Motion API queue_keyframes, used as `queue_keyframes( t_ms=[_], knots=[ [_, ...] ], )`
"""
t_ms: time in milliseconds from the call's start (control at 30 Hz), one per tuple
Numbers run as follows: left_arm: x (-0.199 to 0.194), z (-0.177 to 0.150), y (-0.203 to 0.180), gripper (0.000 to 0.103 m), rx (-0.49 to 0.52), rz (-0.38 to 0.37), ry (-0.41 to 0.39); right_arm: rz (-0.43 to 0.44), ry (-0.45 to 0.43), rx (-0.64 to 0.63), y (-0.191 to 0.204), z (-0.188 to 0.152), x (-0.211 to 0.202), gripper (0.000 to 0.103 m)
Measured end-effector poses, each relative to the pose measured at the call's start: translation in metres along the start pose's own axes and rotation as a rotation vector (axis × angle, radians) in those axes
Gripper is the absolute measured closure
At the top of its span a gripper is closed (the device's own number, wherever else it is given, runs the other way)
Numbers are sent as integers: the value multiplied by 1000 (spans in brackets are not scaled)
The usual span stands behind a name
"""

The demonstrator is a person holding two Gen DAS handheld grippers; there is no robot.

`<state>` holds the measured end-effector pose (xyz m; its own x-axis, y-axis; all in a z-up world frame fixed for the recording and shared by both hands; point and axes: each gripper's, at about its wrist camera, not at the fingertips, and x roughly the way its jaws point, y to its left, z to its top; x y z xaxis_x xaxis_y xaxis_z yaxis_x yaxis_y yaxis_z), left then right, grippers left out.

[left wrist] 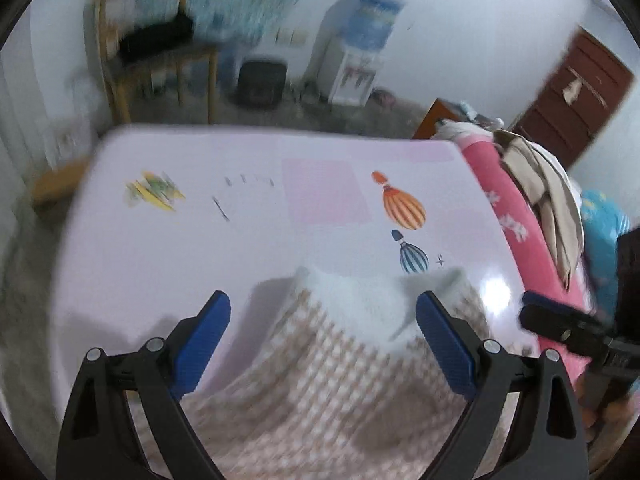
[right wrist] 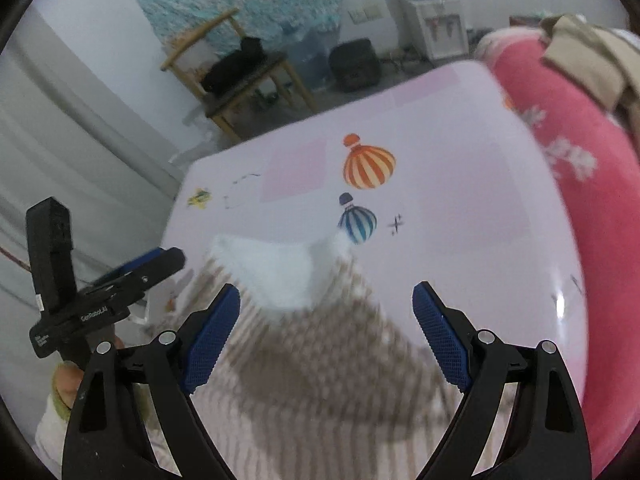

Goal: Fold large clothes
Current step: 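Grasp the white folded edge with both grippers and lift it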

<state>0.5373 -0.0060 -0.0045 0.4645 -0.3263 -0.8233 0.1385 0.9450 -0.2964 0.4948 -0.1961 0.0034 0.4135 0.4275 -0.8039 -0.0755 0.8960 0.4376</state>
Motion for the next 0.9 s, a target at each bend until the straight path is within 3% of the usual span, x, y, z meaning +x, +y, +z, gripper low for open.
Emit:
queue_keyframes(
  t_ms=[100, 133, 200, 267, 367, 433, 633, 700, 767, 800, 900],
  knots=[
    [38, 11, 16, 20, -97, -9, 82, -23, 57, 12, -8, 11, 31, 26],
    [48, 12, 19, 28, -113, 1, 100, -37, 75, 15, -10, 13, 39, 31],
    [59, 8, 25, 40, -142, -10, 129, -37, 110, 19, -14, 15, 52, 48],
    [64, 5, 30, 59, -176, -51, 152, -5, 140, 36, -18, 13, 59, 79],
    [57, -1, 30, 76, -175, -120, 145, 28, 110, 10, -16, 7, 44, 91],
    [41, -4, 23, 85, -134, -147, 123, 38, 82, -28, -10, 0, 27, 92],
    [-46, -36, -1, 87, 61, -233, 15, 62, -1, -199, 23, -42, -41, 90],
    [-68, -55, -6, 87, 119, -243, 4, 55, -8, -259, 28, -72, -62, 85],
    [-83, -78, -6, 87, 157, -254, 7, 47, 9, -294, 31, -94, -74, 62],
    [-89, -93, -6, 87, 173, -259, 13, 53, 9, -307, 31, -106, -84, 57],
    [-97, -133, -5, 87, 221, -235, 33, 122, -45, -302, 34, -114, -119, 53]
  ],
)
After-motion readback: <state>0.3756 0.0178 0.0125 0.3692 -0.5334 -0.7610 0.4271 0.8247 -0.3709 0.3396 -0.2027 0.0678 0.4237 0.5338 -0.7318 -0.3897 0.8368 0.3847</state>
